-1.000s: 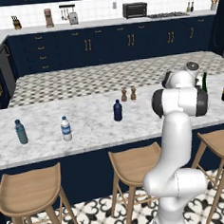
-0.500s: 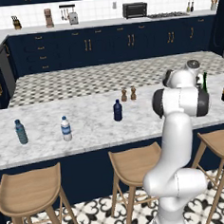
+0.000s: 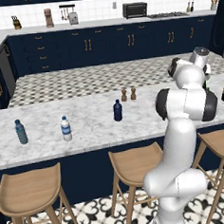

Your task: Move the plastic bottles in the middle to the plastics group, and the glass bottles in the middle to the glass group.

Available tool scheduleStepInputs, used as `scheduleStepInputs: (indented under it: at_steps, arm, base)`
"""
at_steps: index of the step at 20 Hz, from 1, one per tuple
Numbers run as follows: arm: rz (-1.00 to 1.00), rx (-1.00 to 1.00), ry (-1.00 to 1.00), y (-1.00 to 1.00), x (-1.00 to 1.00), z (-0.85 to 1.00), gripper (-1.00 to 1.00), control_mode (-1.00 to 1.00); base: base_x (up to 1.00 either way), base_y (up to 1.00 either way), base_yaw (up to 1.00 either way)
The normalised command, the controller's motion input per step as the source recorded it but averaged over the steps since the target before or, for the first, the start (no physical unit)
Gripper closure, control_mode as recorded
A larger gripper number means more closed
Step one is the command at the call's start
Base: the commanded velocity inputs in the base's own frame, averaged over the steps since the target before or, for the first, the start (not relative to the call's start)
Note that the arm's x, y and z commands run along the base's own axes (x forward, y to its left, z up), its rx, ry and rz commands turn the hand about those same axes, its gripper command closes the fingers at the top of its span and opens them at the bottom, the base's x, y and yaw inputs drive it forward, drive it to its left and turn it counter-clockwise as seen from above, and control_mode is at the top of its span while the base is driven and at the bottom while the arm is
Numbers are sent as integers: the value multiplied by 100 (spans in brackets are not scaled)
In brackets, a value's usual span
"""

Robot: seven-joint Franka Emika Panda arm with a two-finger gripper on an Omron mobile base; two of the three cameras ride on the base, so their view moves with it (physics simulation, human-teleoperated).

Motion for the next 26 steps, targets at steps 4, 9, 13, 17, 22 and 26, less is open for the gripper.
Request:
scheduleStepInputs:
  at_steps: [4,9,13,17,22,26]
  arm:
    - [12,0,-5,44,-76,0,-100,-100]
    - [17,0,0,95,-46,0,-100,-100]
    - [29,-8,18,100,-49,0,-100,-100]
    - [31,-14,27,100,-44,8,-100,-100]
    - [30,-17,27,100,-30,8,-100,-100]
    - [27,-13,20,100,-1,5,-100,-100]
  base:
    - [0,0,0]
    - [0,0,0]
    - [0,0,0]
    - [0,0,0]
    - [0,0,0]
    - [0,0,0]
